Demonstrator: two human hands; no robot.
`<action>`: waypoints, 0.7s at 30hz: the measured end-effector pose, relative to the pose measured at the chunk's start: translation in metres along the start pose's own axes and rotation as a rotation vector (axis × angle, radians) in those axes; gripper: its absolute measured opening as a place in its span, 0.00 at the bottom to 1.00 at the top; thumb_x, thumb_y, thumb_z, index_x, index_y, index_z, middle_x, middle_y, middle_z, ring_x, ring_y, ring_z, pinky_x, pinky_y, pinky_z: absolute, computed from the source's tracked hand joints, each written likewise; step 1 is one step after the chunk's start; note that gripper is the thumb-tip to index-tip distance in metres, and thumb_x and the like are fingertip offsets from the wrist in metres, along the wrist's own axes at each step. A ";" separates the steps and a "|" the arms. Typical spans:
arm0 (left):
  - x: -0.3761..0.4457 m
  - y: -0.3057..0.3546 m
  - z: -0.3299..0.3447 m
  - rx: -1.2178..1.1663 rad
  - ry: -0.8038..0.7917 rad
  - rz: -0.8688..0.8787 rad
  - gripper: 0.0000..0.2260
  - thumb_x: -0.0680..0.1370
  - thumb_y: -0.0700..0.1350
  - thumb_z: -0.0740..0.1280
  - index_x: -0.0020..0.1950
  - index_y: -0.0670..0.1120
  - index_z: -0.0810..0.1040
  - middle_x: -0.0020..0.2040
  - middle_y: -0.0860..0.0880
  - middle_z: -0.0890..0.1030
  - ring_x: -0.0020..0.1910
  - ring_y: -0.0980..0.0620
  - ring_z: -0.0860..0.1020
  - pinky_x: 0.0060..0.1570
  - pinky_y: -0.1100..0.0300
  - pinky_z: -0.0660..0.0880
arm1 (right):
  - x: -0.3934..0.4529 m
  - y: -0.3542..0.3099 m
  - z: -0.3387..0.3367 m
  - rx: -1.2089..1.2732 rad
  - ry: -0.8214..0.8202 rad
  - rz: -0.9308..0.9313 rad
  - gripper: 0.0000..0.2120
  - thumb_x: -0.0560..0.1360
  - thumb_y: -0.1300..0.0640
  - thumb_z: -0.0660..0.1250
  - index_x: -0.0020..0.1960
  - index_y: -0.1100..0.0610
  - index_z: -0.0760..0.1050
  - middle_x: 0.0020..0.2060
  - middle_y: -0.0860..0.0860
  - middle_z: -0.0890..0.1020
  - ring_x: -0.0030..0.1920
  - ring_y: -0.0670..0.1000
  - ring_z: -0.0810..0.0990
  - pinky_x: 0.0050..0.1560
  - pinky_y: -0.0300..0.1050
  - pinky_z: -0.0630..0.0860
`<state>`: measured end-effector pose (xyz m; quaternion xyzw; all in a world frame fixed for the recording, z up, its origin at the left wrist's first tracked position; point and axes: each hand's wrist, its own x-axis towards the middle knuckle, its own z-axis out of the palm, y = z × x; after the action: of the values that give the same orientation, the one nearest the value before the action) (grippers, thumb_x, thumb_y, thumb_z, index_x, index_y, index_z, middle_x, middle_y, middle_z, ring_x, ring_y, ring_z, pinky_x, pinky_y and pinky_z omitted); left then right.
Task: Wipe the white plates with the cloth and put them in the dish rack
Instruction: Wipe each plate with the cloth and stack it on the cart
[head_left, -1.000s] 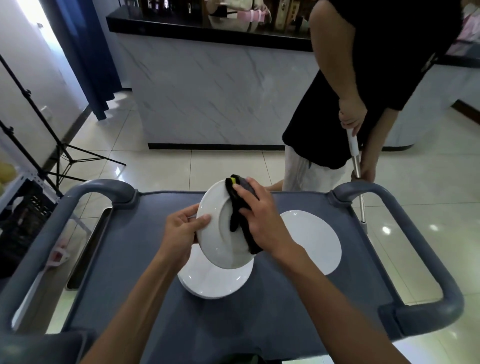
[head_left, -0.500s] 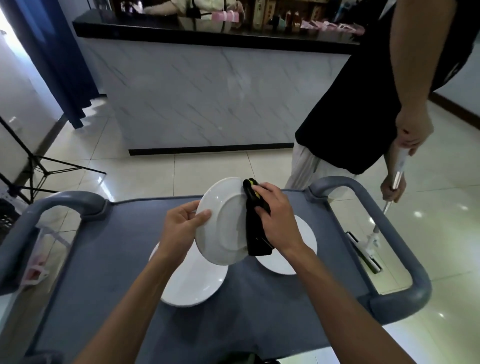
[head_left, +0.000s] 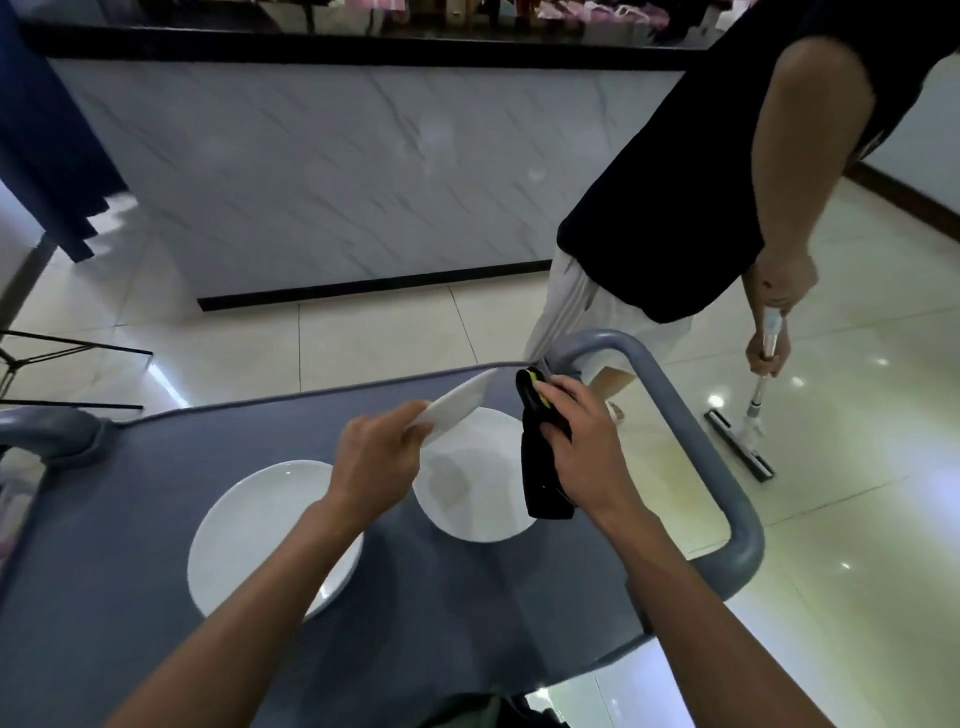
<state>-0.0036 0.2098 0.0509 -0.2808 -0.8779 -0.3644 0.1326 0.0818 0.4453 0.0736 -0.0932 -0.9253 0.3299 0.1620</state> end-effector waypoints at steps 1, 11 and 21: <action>0.000 0.004 0.005 0.047 -0.004 0.050 0.09 0.78 0.43 0.68 0.55 0.47 0.85 0.36 0.48 0.84 0.30 0.42 0.79 0.32 0.56 0.74 | -0.001 0.006 -0.003 0.002 0.003 0.010 0.23 0.77 0.69 0.65 0.71 0.57 0.74 0.69 0.51 0.73 0.69 0.54 0.70 0.72 0.52 0.67; -0.013 0.019 0.058 0.244 -0.038 0.288 0.12 0.69 0.33 0.72 0.48 0.47 0.85 0.40 0.51 0.86 0.36 0.47 0.84 0.28 0.59 0.75 | -0.008 0.042 -0.017 0.058 -0.002 0.018 0.22 0.77 0.68 0.65 0.70 0.57 0.74 0.67 0.50 0.73 0.68 0.52 0.71 0.71 0.51 0.69; -0.054 0.017 0.099 0.304 -0.172 0.393 0.16 0.68 0.34 0.75 0.54 0.44 0.84 0.52 0.47 0.86 0.50 0.44 0.84 0.45 0.52 0.82 | -0.018 0.068 -0.024 0.047 -0.039 -0.007 0.23 0.77 0.68 0.65 0.71 0.56 0.74 0.67 0.49 0.73 0.67 0.50 0.70 0.71 0.40 0.64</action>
<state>0.0474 0.2693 -0.0323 -0.4527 -0.8592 -0.1704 0.1666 0.1116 0.5065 0.0435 -0.0794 -0.9206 0.3528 0.1472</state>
